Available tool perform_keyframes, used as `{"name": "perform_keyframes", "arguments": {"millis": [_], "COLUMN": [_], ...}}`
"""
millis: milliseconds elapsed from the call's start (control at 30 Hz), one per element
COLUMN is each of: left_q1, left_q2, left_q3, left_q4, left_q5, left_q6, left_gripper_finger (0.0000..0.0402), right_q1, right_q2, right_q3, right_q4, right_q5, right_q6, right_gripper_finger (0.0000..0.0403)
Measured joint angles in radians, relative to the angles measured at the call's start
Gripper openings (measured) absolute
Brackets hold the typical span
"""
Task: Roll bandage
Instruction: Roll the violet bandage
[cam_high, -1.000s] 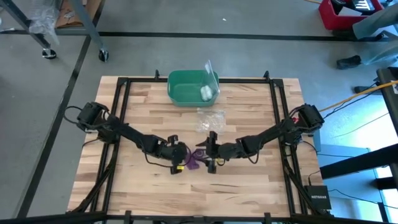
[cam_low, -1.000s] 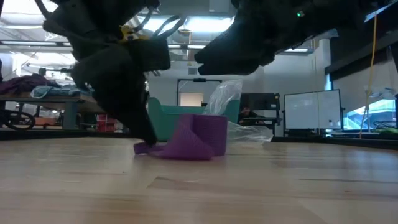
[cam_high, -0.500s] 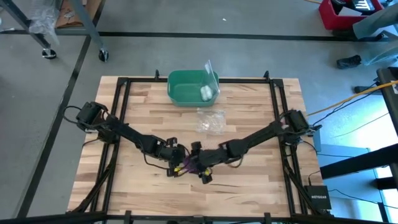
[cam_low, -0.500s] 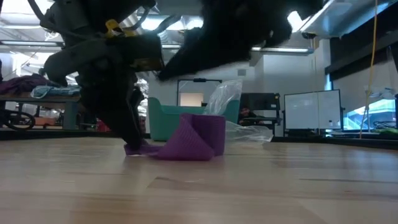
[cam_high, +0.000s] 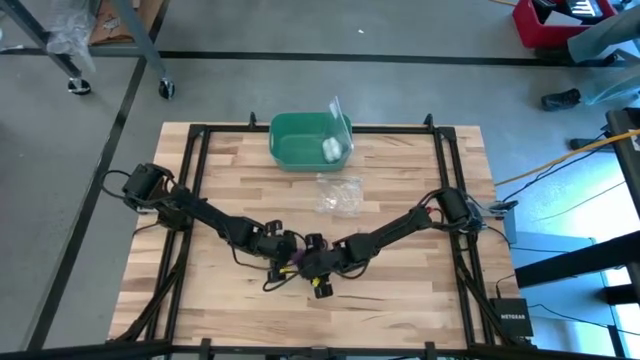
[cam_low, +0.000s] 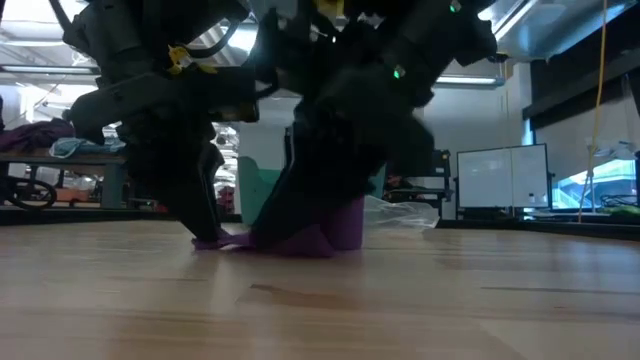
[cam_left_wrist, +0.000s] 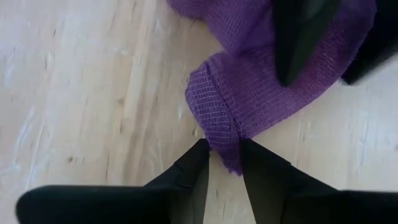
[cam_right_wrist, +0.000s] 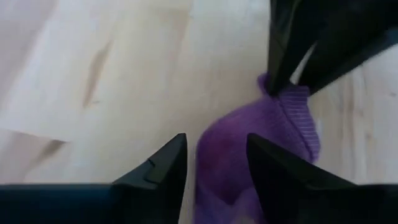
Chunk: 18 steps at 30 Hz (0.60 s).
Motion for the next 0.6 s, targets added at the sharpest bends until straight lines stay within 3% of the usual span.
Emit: {"name": "perform_keyframes", "arguments": {"millis": [300, 433, 600], "left_q1": [0.001, 0.001, 0.001], "left_q2": [0.0, 0.0, -0.005], "left_q3": [0.0, 0.0, 0.0], "left_q4": [0.028, 0.028, 0.025], "left_q5": [-0.004, -0.006, -0.031], "left_q6": [-0.017, -0.004, -0.01], "left_gripper_finger": [0.0045, 0.0007, 0.0002], "right_q1": [0.0, 0.003, 0.009], "right_q2": [0.032, 0.037, 0.04], "right_q3": [0.005, 0.004, 0.003], "right_q4": [-0.012, -0.026, -0.032], "right_q5": [0.067, 0.068, 0.068], "right_q6": [-0.026, -0.03, -0.015], "right_gripper_finger": [0.0134, 0.0098, 0.0035]}}
